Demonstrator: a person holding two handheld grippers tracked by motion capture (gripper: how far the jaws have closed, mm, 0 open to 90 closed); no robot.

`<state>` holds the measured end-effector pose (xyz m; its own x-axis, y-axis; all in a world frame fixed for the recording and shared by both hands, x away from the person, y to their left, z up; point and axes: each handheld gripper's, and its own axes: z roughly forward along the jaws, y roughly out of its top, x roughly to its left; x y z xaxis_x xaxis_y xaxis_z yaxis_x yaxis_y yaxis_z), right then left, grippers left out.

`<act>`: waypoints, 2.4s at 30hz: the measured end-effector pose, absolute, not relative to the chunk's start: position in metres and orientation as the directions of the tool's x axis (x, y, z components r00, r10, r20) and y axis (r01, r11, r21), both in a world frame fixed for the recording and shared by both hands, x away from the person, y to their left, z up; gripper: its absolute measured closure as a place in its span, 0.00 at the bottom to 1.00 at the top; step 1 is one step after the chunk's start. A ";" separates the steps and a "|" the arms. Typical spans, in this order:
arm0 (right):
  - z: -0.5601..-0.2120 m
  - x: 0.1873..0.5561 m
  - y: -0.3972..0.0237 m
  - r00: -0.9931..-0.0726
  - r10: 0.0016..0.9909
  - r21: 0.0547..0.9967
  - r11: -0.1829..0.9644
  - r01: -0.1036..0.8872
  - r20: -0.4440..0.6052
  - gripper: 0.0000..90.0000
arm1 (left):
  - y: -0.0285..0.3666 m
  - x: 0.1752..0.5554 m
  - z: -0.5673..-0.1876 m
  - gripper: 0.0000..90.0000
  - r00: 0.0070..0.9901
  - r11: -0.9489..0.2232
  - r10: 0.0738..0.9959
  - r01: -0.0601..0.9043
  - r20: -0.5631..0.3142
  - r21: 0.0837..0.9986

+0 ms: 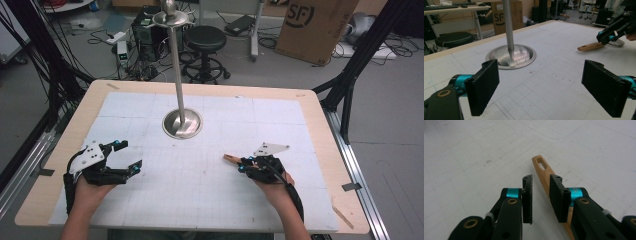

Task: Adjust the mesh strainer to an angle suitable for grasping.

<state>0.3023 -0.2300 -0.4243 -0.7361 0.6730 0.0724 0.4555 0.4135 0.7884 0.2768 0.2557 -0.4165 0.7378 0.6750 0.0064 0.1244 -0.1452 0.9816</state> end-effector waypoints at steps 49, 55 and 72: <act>-0.426 0.308 -0.268 -0.760 0.649 0.729 0.535 0.428 -0.030 0.50 | 0.256 0.276 -0.416 0.17 0.746 -0.144 0.666 0.117 0.009 0.983; -0.429 0.317 -0.269 -0.767 0.642 0.672 0.562 0.482 0.013 0.56 | 0.256 0.276 -0.416 0.17 0.750 -0.151 0.661 0.120 0.010 0.981; -0.422 0.327 -0.250 -0.783 0.621 0.521 0.673 0.525 -0.013 0.74 | 0.256 0.276 -0.417 0.17 0.749 -0.153 0.663 0.122 0.010 0.981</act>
<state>0.3270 -0.2499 -0.4224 -0.7834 0.6214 -0.0127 0.5254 0.6730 0.5206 0.2762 0.2559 -0.4166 0.7486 0.6629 0.0102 0.1217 -0.1525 0.9808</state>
